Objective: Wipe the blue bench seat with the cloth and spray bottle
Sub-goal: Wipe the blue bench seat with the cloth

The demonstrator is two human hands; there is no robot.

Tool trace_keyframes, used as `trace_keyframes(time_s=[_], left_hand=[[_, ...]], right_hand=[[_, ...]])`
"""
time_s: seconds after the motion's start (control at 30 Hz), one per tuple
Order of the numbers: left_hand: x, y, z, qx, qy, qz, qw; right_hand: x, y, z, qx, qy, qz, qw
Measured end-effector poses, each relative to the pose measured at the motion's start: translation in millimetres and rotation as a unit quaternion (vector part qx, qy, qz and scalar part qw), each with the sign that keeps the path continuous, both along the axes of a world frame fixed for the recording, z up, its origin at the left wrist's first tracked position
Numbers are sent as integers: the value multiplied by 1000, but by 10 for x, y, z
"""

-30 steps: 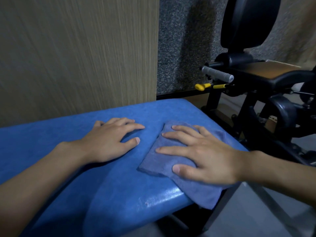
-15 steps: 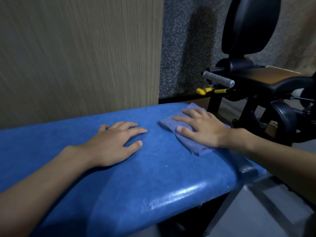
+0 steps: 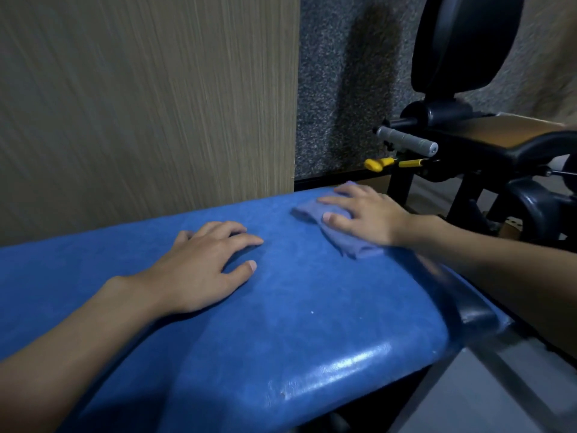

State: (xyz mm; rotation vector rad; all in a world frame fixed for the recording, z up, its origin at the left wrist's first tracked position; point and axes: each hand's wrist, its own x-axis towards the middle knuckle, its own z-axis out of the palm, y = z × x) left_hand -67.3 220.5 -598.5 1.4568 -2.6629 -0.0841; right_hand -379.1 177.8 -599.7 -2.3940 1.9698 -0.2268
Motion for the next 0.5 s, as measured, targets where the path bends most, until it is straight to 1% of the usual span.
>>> trace_keyframes(time_s=[0.07,0.1,0.2,0.27,0.33,0.37,0.43,0.5], left_hand=[[29,35,-10,-6,-7,10,1000],[37,47,-8,-6,-11,12,1000],[34,50,9,-1,-17,11,1000],[43,36,14,1,-13,7,1000],[65,19,8,4,-6,1,1000],[77,5,7,3,-3,-1,1000],[99,-27,10,0,-1,-5,1000],[105,-49,12,-4,-5,-7,1000]], right_hand=[[-103,-273,0,30,-55,-67,996],[-118,-333,-9,39,-61,-83,994],[-38,-203,-17,33,-19,-72,997],[72,83,9,16,28,-24,999],[227,482,37,0,72,49,996],[317,701,40,-8,82,94,992],[469,1099,42,-12,75,183,980],[509,1313,57,0,73,239,968]])
